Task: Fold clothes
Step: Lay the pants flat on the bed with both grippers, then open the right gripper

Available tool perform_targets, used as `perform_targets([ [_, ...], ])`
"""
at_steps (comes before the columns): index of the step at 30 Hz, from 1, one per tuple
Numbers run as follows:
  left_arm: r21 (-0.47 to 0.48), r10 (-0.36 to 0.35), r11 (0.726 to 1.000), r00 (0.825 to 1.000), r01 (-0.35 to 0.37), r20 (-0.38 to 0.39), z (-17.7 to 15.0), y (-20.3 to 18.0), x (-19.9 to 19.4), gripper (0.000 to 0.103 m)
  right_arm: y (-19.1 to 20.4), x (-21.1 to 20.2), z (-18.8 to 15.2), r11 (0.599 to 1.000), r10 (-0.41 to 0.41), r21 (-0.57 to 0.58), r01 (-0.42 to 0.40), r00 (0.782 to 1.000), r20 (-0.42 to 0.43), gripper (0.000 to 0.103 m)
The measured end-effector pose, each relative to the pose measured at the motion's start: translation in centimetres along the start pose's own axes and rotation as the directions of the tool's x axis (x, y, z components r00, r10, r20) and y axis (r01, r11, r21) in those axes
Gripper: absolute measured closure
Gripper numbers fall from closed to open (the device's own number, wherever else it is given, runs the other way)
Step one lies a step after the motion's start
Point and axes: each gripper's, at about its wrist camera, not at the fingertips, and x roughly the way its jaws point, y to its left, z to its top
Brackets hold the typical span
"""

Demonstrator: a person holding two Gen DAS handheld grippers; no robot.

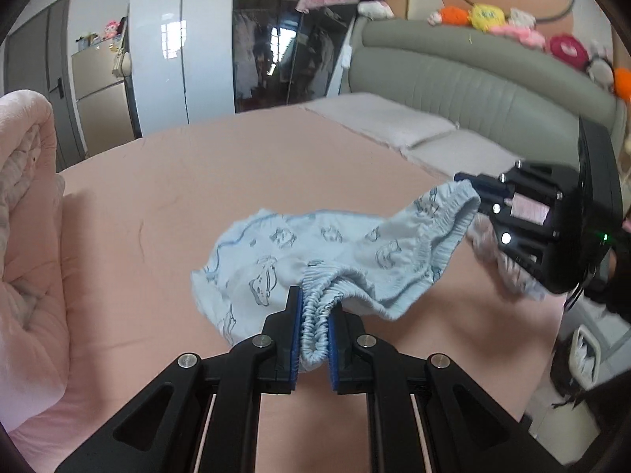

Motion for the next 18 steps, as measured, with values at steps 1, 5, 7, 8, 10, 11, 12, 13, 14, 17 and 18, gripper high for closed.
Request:
perform_targets([
  [1, -0.005, -0.005, 1.0, 1.0, 0.005, -0.007, -0.6, -0.2, -0.1, 0.093, 0.4, -0.3, -0.6, 1.0, 0.014, -0.01, -0.014, 1.0, -0.008, 0.098],
  [5, -0.019, -0.025, 1.0, 0.999, 0.025, -0.048, -3.0, -1.2, 0.0, 0.093, 1.5, -1.2, -2.7, 0.997, 0.075, 0.006, -0.074, 0.996, -0.046, 0.098],
  [7, -0.005, -0.028, 1.0, 0.996, 0.028, -0.08, -4.1, -1.9, 0.4, 0.093, 2.1, -1.4, -3.6, 0.996, 0.09, -0.001, -0.09, 0.994, -0.06, 0.098],
  [8, 0.006, -0.03, 0.999, 0.995, 0.031, -0.098, -4.6, -2.4, 0.7, 0.093, 2.5, -1.6, -4.1, 0.995, 0.096, -0.008, -0.097, 0.993, -0.067, 0.098],
  [10, 0.029, -0.031, 0.999, 0.991, 0.035, -0.134, -5.6, -3.2, 1.4, 0.093, 2.9, -1.6, -4.9, 0.992, 0.127, -0.005, -0.128, 0.988, -0.091, 0.098],
  [11, 0.041, -0.029, 0.999, 0.988, 0.036, -0.15, -6.1, -3.4, 1.7, 0.093, 3.0, -1.5, -5.3, 0.989, 0.146, -0.006, -0.148, 0.984, -0.105, 0.098],
  [12, 0.053, -0.027, 0.998, 0.986, 0.036, -0.166, -6.6, -3.7, 2.1, 0.093, 3.2, -1.5, -5.8, 0.986, 0.163, -0.012, -0.165, 0.98, -0.115, 0.098],
  [13, 0.054, -0.025, 0.998, 0.983, 0.035, -0.179, -7.1, -3.8, 2.4, 0.093, 3.5, -1.6, -6.3, 0.983, 0.177, -0.022, -0.181, 0.976, -0.123, 0.098],
  [14, 0.046, -0.029, 0.998, 0.981, 0.039, -0.19, -7.4, -3.7, 2.5, 0.093, 3.8, -1.7, -6.7, 0.981, 0.188, -0.027, -0.193, 0.973, -0.134, 0.098],
  [17, 0.013, -0.035, 0.999, 0.976, 0.038, -0.216, -8.5, -3.0, 3.1, 0.093, 4.2, -1.6, -7.9, 0.974, 0.225, 0.004, -0.227, 0.96, -0.166, 0.098],
  [18, 0.009, -0.03, 0.999, 0.975, 0.032, -0.221, -8.7, -2.8, 3.1, 0.093, 4.3, -1.6, -8.3, 0.972, 0.235, 0.015, -0.236, 0.956, -0.175, 0.098],
])
